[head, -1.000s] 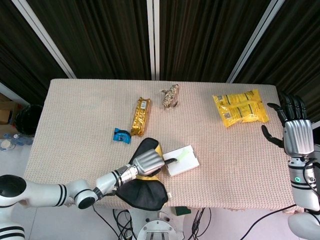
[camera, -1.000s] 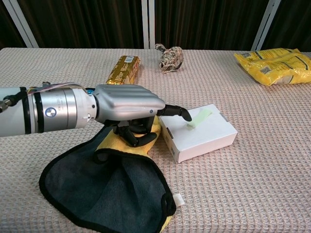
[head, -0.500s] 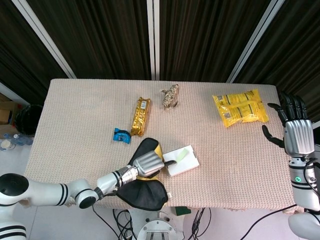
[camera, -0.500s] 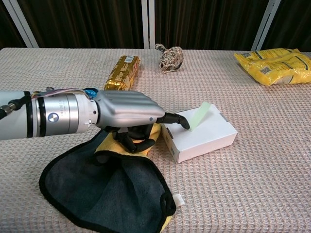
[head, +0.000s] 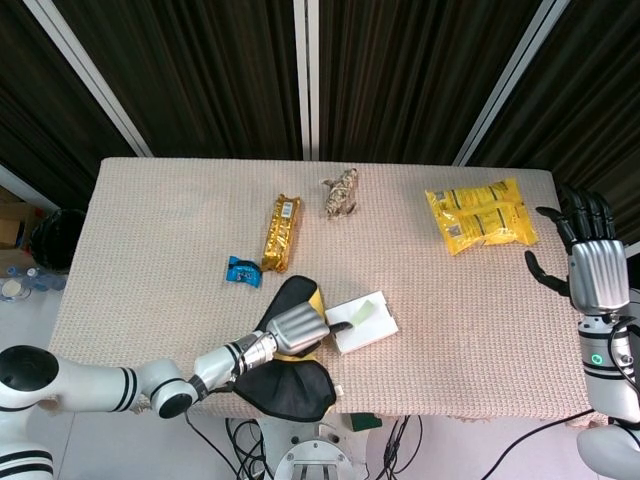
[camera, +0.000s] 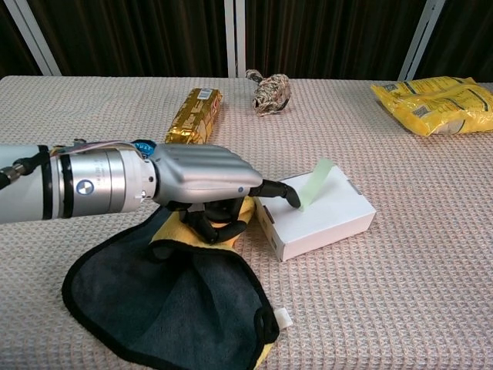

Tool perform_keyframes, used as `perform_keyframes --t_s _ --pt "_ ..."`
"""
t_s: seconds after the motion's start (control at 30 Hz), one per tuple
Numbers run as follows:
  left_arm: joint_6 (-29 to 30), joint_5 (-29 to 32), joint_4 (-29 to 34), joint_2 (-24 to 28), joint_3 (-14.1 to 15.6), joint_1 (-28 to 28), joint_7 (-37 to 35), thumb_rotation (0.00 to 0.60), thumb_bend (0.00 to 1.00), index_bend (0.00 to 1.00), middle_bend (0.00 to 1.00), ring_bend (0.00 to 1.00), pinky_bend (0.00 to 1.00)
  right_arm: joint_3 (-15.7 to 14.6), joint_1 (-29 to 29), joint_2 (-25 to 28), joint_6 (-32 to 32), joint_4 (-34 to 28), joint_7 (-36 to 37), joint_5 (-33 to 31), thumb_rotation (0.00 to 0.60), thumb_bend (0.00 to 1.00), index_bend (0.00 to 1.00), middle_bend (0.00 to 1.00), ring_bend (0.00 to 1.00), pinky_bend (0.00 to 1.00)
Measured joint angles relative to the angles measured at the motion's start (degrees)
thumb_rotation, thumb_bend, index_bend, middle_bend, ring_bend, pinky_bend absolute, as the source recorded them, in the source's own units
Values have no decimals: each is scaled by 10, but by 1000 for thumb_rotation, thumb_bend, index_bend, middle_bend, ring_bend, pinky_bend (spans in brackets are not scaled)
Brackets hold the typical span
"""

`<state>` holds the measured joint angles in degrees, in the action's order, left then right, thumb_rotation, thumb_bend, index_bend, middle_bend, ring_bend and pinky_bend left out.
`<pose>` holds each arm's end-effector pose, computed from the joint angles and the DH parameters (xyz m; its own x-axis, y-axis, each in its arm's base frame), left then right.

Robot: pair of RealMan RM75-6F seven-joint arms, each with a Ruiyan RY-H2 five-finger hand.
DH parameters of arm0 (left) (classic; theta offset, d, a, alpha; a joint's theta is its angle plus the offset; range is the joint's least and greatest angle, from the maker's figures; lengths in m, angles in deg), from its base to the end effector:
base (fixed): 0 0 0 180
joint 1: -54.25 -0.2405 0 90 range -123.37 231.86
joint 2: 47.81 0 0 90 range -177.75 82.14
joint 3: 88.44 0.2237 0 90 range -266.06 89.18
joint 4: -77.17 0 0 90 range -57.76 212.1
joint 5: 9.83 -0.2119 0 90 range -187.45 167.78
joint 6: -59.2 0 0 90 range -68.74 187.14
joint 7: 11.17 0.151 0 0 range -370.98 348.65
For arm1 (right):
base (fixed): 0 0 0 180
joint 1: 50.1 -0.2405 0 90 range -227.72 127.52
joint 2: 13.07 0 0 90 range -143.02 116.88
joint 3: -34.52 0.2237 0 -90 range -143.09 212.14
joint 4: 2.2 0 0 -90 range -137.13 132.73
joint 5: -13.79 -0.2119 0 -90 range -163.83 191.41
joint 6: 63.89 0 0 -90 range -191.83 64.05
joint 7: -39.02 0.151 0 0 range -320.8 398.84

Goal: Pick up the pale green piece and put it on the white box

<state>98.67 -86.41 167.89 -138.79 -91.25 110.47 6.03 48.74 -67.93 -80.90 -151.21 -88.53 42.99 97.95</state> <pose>-0.0405 0.2572 -0.0873 0.6820 0.3386 0.6482 0.5558 -0.8160 -0.1586 -0.2247 -0.2812 0.1748 0.2794 0.3076 0.9096 -0.9186 -0.1902 0.3465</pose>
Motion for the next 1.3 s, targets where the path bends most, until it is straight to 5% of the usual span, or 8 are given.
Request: perform_keyframes --t_s 1.3 --pt "-1 8 -17 -15 -3 19 6 600 564 134 977 857 661 -3 2 -6 6 16 8 -2 600 287 250 7 0 0"
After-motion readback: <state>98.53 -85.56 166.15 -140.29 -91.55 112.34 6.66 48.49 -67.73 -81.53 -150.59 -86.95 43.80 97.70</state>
